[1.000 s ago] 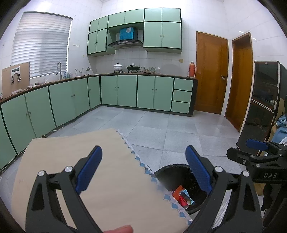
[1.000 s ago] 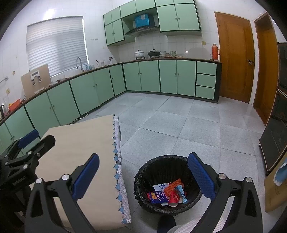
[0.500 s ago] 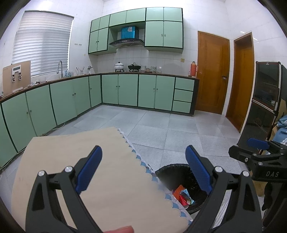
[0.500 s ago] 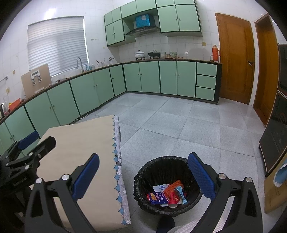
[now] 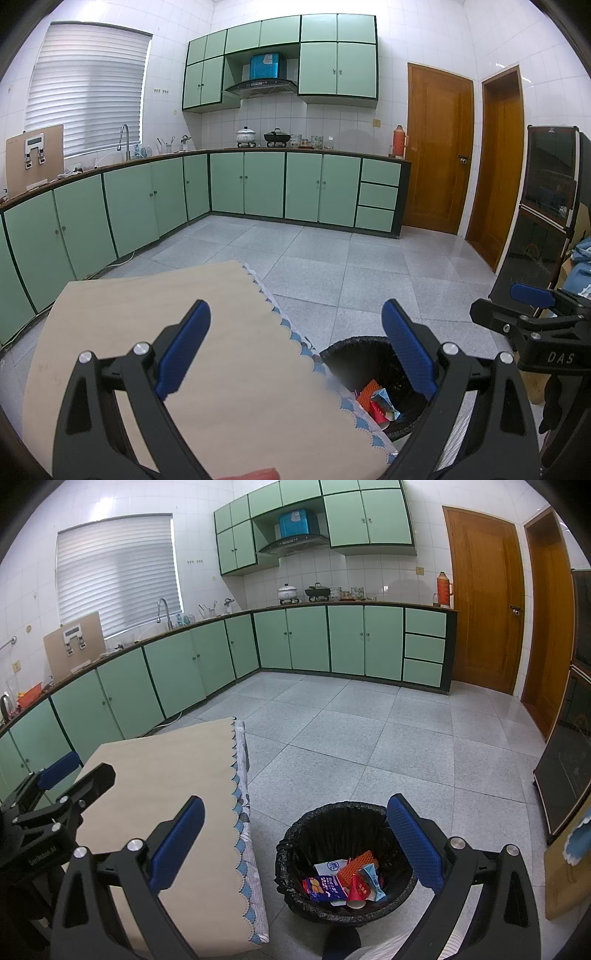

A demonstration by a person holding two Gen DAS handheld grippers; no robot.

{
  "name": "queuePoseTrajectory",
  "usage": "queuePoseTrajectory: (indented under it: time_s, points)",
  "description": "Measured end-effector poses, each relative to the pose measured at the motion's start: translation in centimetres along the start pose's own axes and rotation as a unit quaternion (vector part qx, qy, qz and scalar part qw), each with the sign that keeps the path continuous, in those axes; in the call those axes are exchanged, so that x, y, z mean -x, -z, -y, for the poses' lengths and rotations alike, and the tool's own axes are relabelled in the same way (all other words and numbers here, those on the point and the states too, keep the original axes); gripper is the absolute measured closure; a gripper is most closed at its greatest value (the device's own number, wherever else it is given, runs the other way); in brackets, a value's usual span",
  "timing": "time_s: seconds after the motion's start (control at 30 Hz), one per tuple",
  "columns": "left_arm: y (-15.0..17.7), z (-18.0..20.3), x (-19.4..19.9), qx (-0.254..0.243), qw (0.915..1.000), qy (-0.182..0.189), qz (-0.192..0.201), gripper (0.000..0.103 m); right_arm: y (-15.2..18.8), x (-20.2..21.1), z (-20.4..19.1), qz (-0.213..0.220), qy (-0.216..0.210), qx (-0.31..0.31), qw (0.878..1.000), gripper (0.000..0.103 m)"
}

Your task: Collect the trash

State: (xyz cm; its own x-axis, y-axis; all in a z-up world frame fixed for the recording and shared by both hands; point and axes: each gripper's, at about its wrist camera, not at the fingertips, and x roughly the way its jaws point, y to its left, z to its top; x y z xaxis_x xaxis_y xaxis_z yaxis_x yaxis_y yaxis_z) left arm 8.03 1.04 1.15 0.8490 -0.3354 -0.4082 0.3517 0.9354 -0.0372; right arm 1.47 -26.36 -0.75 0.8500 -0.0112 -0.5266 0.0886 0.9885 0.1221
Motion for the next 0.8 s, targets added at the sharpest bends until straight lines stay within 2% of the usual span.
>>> queuePoseTrajectory:
  time_s: [0.8]
  points:
    - [0.69, 0.28, -0.38, 0.001, 1.0, -0.001, -0.006, 0.012, 0.04, -0.25, 0.07, -0.001, -0.001, 0.001, 1.0, 0.006]
